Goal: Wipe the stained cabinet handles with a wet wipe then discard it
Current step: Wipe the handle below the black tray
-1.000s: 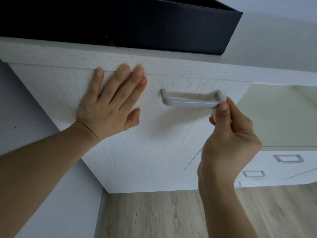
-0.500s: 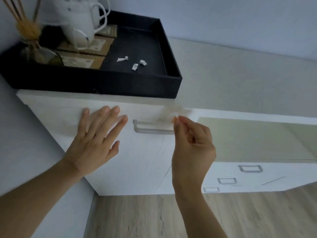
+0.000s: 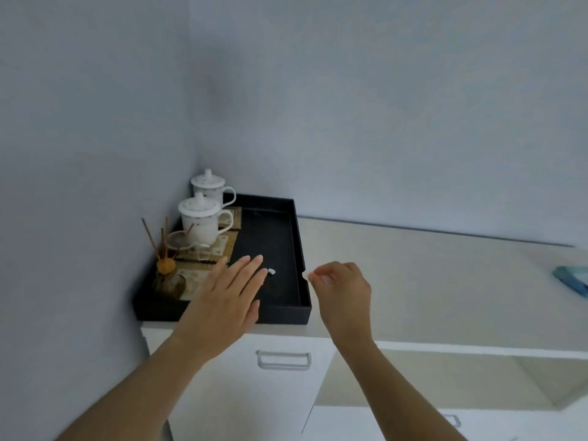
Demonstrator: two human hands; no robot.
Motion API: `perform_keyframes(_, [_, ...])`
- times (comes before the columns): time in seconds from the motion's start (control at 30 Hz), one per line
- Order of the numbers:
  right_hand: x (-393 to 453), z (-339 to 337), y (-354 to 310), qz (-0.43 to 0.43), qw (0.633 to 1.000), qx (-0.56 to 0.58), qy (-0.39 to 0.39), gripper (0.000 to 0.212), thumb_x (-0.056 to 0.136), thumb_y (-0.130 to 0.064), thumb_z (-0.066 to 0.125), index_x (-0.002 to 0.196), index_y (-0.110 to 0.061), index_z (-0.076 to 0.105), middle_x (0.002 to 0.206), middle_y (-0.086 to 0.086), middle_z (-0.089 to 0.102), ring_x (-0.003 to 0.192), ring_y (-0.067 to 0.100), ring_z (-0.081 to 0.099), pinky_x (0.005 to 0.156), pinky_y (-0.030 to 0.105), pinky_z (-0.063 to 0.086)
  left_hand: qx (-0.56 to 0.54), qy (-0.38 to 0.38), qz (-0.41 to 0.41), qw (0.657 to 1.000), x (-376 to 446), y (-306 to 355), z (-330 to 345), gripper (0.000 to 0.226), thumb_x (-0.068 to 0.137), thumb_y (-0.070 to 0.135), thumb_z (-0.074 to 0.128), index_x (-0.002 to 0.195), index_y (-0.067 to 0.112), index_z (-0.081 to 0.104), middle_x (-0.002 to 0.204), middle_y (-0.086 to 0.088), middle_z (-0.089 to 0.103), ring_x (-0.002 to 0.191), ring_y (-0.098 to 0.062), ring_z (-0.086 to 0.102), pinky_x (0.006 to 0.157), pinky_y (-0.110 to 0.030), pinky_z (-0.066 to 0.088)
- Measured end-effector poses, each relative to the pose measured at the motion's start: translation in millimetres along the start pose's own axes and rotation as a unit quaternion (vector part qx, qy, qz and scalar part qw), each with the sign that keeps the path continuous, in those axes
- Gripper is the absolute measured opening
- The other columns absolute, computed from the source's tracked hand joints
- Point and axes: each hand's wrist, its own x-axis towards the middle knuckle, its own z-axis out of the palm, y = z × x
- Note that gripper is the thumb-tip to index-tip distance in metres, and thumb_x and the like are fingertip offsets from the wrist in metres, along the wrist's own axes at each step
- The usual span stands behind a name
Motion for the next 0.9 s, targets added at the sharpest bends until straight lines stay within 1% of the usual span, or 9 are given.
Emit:
perform_keyframes(0.1, [20.9, -17.4, -16.3, -0.023, 0.998, -0.044, -0.041, 0.01, 0.089, -0.02, 0.061, 0.09, -0.014, 0.07, 0.093, 0.001, 0.056, 0.068, 0.002, 0.047, 0.061, -0.002, 0.034, 0.014, -0.017, -0.059, 0.998, 27.5, -7.8, -36.1, 0.054, 0.088, 0.036, 0.036, 0.127, 0.007, 0.058, 0.136, -0.015, 0.053, 0.124, -0.031, 0.051, 0.107, -0.047, 0.027])
perform_keyframes(0.23, [45.9, -41.8, -36.3, -0.048, 0.994, -0.03, -0.098, 0.008, 0.086, -0.018, 0.063, 0.084, -0.014, 0.07, 0.094, 0.002, 0.065, 0.079, 0.01, 0.058, 0.061, 0.013, 0.038, 0.035, -0.05, -0.122, 0.991, 44.8, -6.9, -77.0, 0.056, 0.078, 0.033, 0.07, 0.125, 0.005, 0.06, 0.13, -0.015, 0.058, 0.119, -0.032, 0.055, 0.1, -0.053, 0.042])
perform_keyframes(0.33, [56.7, -60.8, -50.0, -0.092, 0.986, -0.024, -0.137, 0.011, 0.086, -0.014, 0.063, 0.075, -0.016, 0.065, 0.079, -0.002, 0.062, 0.065, 0.006, 0.053, 0.053, 0.011, 0.035, 0.091, -0.058, -0.139, 0.984, 45.5, 3.8, -106.3, 0.045, 0.082, 0.031, 0.066, 0.119, 0.005, 0.064, 0.124, -0.016, 0.061, 0.114, -0.033, 0.058, 0.097, -0.054, 0.044])
perform_keyframes(0.43, [56.9, -75.4, -60.9, -0.151, 0.971, -0.01, -0.183, 0.014, 0.086, -0.012, 0.064, 0.072, -0.016, 0.065, 0.07, -0.006, 0.058, 0.063, 0.008, 0.053, 0.054, 0.015, 0.037, 0.14, -0.08, -0.191, 0.968, 37.9, 27.6, -141.5, 0.05, 0.093, 0.037, 0.036, 0.12, 0.005, 0.063, 0.126, -0.017, 0.06, 0.116, -0.034, 0.057, 0.098, -0.053, 0.043])
perform_keyframes(0.53, [43.6, -84.5, -67.9, -0.223, 0.946, -0.017, -0.235, 0.013, 0.085, -0.008, 0.062, 0.074, -0.008, 0.069, 0.069, -0.003, 0.062, 0.063, 0.01, 0.055, 0.054, 0.018, 0.04, 0.167, -0.168, -0.272, 0.933, 20.4, 63.0, -172.9, 0.055, 0.1, 0.039, 0.02, 0.148, 0.013, 0.027, 0.156, -0.009, 0.023, 0.143, -0.027, 0.02, 0.117, -0.047, 0.012])
perform_keyframes(0.6, [27.0, -87.2, -75.4, -0.262, 0.928, -0.006, -0.265, 0.013, 0.084, -0.006, 0.061, 0.076, -0.006, 0.071, 0.079, 0.004, 0.069, 0.07, 0.016, 0.061, 0.06, 0.022, 0.046, 0.172, -0.213, -0.322, 0.906, 1.3, 84.8, -197.5, 0.055, 0.103, 0.041, 0.02, 0.151, 0.016, 0.012, 0.159, -0.005, 0.009, 0.146, -0.023, 0.006, 0.118, -0.044, 0.0])
perform_keyframes(0.7, [-17.3, -92.5, -97.0, -0.296, 0.896, 0.034, -0.33, 0.009, 0.084, -0.009, 0.064, 0.081, -0.007, 0.072, 0.088, 0.005, 0.071, 0.082, 0.018, 0.063, 0.076, 0.033, 0.051, 0.198, -0.268, -0.366, 0.869, -44.0, 112.7, -240.0, 0.057, 0.104, 0.041, 0.022, 0.152, 0.014, 0.006, 0.159, -0.004, 0.005, 0.146, -0.022, 0.003, 0.118, -0.041, -0.002])
perform_keyframes(0.83, [-105.9, -103.8, -135.7, -0.35, 0.835, 0.086, -0.416, 0.01, 0.08, -0.016, 0.072, 0.079, -0.006, 0.07, 0.082, 0.004, 0.068, 0.076, 0.016, 0.059, 0.067, 0.022, 0.041, 0.223, -0.32, -0.459, 0.798, -123.5, 151.8, -307.8, 0.059, 0.104, 0.042, 0.023, 0.152, 0.012, 0.007, 0.159, -0.006, 0.005, 0.147, -0.023, -0.001, 0.118, -0.041, -0.004])
perform_keyframes(0.9, [-163.0, -113.3, -155.2, -0.374, 0.803, 0.108, -0.452, 0.013, 0.079, -0.018, 0.073, 0.076, -0.006, 0.068, 0.077, 0.003, 0.066, 0.077, 0.021, 0.062, 0.068, 0.025, 0.045, 0.231, -0.323, -0.512, 0.762, -166.1, 180.1, -348.5, 0.058, 0.104, 0.042, 0.025, 0.152, 0.013, 0.009, 0.159, -0.005, 0.006, 0.147, -0.023, -0.002, 0.118, -0.041, -0.005])
